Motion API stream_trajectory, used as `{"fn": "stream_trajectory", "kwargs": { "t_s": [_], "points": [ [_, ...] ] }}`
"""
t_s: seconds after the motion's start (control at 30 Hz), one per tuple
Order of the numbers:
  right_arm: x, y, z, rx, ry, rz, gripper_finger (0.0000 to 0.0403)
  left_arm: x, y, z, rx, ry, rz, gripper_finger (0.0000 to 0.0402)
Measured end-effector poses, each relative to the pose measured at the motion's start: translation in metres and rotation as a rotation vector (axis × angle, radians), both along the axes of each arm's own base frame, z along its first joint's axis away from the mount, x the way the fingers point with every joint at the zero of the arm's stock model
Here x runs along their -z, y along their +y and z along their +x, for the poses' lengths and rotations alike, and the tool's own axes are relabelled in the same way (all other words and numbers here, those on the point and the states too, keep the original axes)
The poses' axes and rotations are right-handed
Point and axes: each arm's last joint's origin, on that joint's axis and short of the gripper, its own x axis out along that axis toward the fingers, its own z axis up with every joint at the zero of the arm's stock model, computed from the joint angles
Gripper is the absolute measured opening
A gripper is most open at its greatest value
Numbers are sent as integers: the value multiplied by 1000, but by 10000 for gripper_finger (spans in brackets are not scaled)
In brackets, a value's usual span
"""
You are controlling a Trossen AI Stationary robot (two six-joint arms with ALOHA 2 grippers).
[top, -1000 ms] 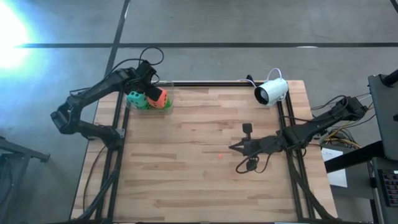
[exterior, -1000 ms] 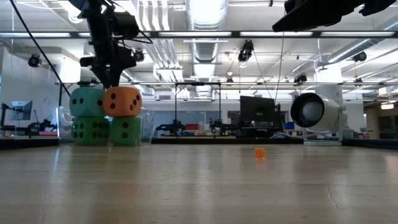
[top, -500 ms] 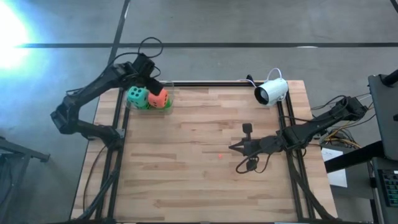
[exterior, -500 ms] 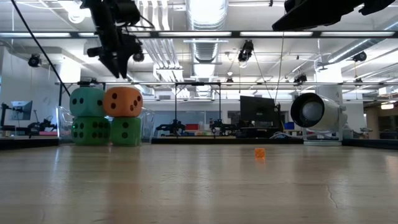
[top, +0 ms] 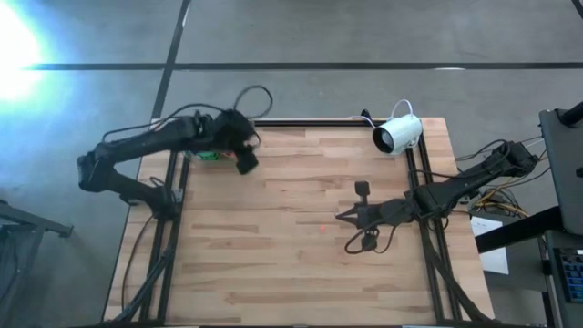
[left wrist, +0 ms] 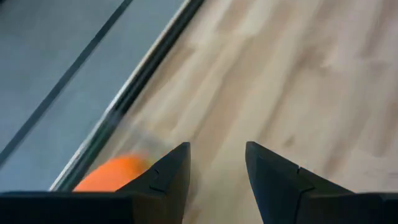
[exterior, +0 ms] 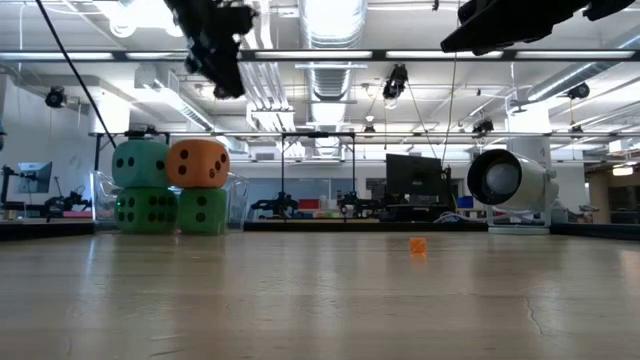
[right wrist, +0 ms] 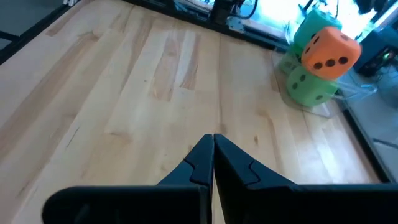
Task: Pick & Place Dice
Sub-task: Put the small orange die into the transparent bin
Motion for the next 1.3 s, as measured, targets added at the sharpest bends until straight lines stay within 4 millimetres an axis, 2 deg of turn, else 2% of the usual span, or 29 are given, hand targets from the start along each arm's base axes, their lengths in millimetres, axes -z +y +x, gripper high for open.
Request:
{"fn": "stream_trajectory", "kwargs": {
  "t_s": [0.27,0.47,0.6,0.77,0.97,1.3],
  "points": [
    [11,2,-4,-71,70,99,8,10,-63,33,259,-183,39,159],
    [20,0,-8,-30,142,130,8,28,-93,42,375,-268,30,159],
    [35,-4,-6,26,198,165,8,36,-98,42,390,-257,16,159],
    [63,-6,7,100,308,178,8,38,-98,41,367,-258,0,159],
    [85,-7,26,96,340,193,8,38,-98,41,367,-259,0,159],
    [117,-22,48,60,418,267,8,38,-98,41,367,-259,0,159]
  ]
}}
